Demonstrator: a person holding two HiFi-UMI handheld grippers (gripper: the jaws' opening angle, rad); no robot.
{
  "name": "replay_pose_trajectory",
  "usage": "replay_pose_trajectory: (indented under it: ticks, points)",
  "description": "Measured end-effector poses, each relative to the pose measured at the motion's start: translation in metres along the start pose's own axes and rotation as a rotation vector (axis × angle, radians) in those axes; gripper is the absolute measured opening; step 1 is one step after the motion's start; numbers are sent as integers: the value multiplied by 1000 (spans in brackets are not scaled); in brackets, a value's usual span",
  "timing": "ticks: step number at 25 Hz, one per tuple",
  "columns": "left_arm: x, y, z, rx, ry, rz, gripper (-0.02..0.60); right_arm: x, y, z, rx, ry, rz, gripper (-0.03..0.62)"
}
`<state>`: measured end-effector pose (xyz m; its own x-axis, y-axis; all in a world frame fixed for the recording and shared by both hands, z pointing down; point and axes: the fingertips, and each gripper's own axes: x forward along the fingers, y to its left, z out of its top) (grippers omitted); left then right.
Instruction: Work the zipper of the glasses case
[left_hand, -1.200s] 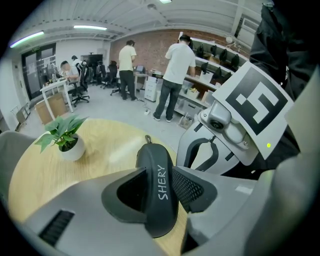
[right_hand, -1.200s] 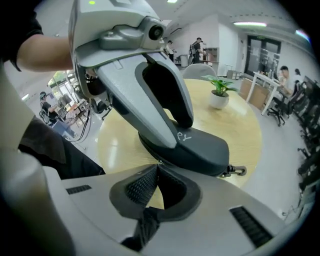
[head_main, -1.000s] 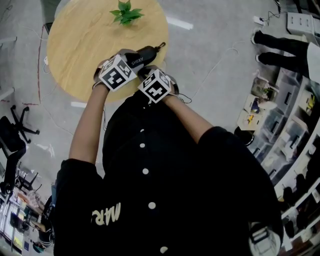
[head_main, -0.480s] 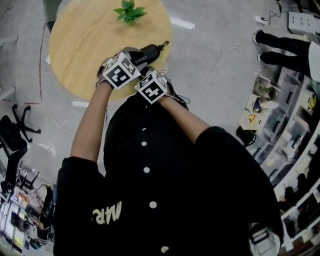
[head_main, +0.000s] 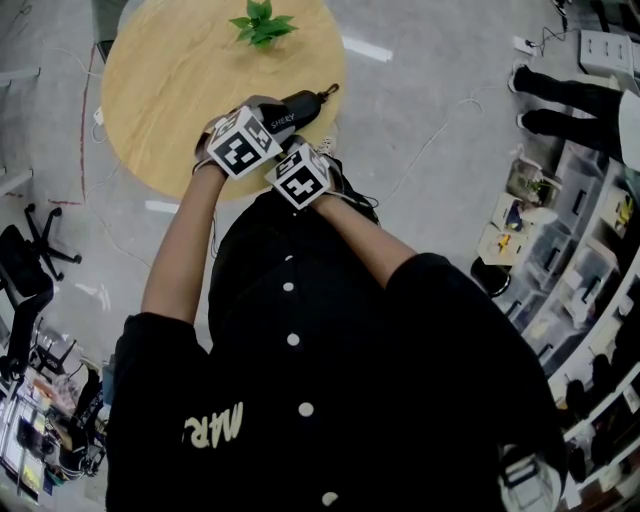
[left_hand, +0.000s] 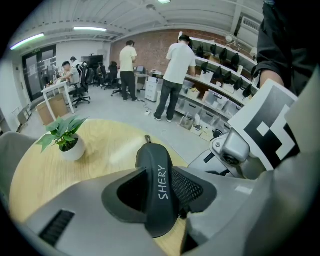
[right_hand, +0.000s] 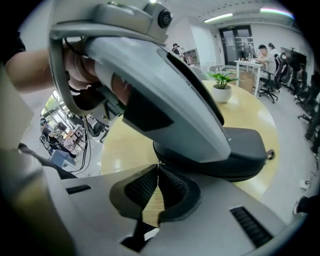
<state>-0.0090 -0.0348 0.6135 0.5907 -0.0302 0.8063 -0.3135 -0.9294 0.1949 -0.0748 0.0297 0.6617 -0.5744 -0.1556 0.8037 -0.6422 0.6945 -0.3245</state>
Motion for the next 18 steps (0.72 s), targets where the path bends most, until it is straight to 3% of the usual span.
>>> replay_pose_trajectory:
  ticks: [5, 9, 14, 18]
  points:
    - [1, 2, -2, -11, 1, 8, 156, 4, 2, 1, -3, 0, 55, 25]
    - [1, 3, 0, -21, -10, 20, 155, -3, 9, -3, -35, 37, 131, 107]
    - [-25, 0, 2, -104, -65, 70, 156, -33, -2, -13, -212, 87, 162, 161]
    - [-52, -6, -20, -201, -116, 190, 158, -62, -26, -4, -369, 80, 120, 159]
